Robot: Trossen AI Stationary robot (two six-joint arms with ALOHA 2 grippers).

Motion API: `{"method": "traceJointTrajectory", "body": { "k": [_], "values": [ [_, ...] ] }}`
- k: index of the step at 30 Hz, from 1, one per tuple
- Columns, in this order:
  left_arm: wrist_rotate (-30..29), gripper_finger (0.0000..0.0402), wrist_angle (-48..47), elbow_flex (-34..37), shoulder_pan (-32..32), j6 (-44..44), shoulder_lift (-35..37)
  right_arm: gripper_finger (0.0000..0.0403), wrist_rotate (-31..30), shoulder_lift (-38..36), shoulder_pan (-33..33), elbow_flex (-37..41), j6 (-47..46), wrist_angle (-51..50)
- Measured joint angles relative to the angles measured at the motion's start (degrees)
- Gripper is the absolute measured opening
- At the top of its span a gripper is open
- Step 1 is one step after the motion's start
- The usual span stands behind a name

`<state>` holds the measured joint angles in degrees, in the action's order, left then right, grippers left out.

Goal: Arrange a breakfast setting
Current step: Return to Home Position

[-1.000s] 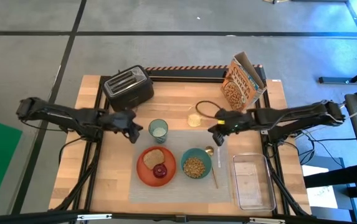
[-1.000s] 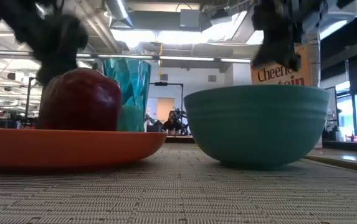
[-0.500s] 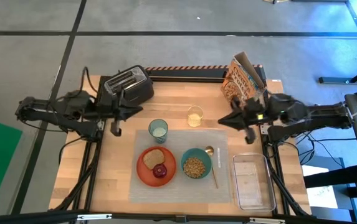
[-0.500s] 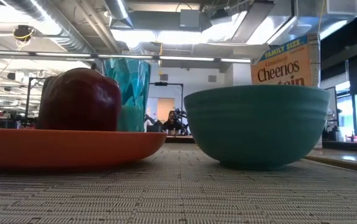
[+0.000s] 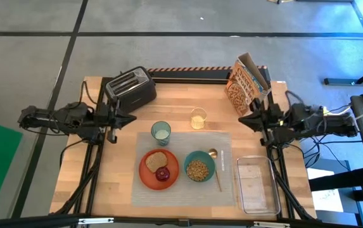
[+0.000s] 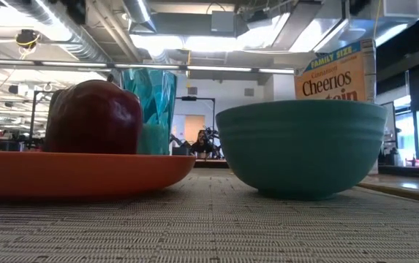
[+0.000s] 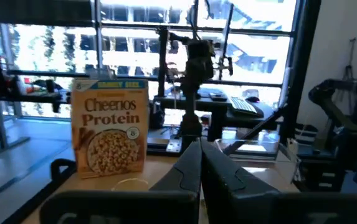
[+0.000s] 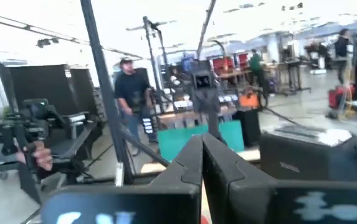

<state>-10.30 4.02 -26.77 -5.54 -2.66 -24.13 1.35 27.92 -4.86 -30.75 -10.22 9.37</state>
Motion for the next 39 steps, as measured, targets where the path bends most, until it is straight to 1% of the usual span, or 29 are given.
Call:
{"method": "traceJointTrajectory", "body": {
  "k": [2,4,6,8,11,14,17,19,22,25,29,34,39],
  "values": [
    [-1.50,0.0000,-1.28,2.90,0.02,1.52,4.12,0.0000,-2.28,-1.77,-0.01,4.78,-0.28,1.18],
    [-3.15,0.0000,-4.17,5.26,0.02,3.34,7.54,0.0000,-3.48,-2.56,0.00,8.25,-1.61,-0.06],
    [-3.51,0.0000,-6.17,6.89,0.02,1.19,10.00,0.0000,-4.34,-2.56,0.00,10.38,-2.77,-0.57],
    [-3.31,0.0000,-6.58,7.74,0.00,-0.02,12.06,0.0000,-5.85,-2.62,0.00,11.59,-1.47,-0.46],
    [-2.42,0.0000,-10.09,8.23,0.02,2.36,15.23,0.0000,-6.33,-3.94,0.00,12.14,2.86,-0.52],
    [-2.26,0.0000,-17.13,8.33,0.00,3.78,18.30,0.0000,-6.34,-5.68,0.00,12.89,5.71,-0.74],
    [-2.24,0.0000,-24.04,8.33,0.02,3.52,22.32,0.0000,-6.34,-8.53,0.00,14.45,6.17,-1.87],
    [-2.26,0.0000,-26.09,8.32,0.02,3.44,24.11,0.0000,-6.34,-10.49,0.00,16.51,6.10,-0.69],
    [-2.23,0.0000,-27.13,8.43,0.02,4.56,23.97,0.0000,-6.34,-13.35,0.01,20.70,5.84,4.18],
    [-2.11,0.0000,-27.15,8.76,0.02,4.75,23.97,0.0000,-6.34,-15.21,0.00,25.06,3.96,9.74],
    [-0.65,0.0000,-25.51,11.75,0.02,3.22,23.95,0.0000,-6.34,-15.76,0.00,28.31,1.26,11.40],
    [2.35,0.0000,-17.54,16.66,0.00,2.50,23.97,0.0000,-6.33,-15.74,0.00,29.14,1.45,11.45],
    [3.26,0.0000,-10.99,21.55,0.01,1.24,23.98,0.0000,-5.87,-15.76,0.02,29.47,1.67,11.14]
  ]
}}
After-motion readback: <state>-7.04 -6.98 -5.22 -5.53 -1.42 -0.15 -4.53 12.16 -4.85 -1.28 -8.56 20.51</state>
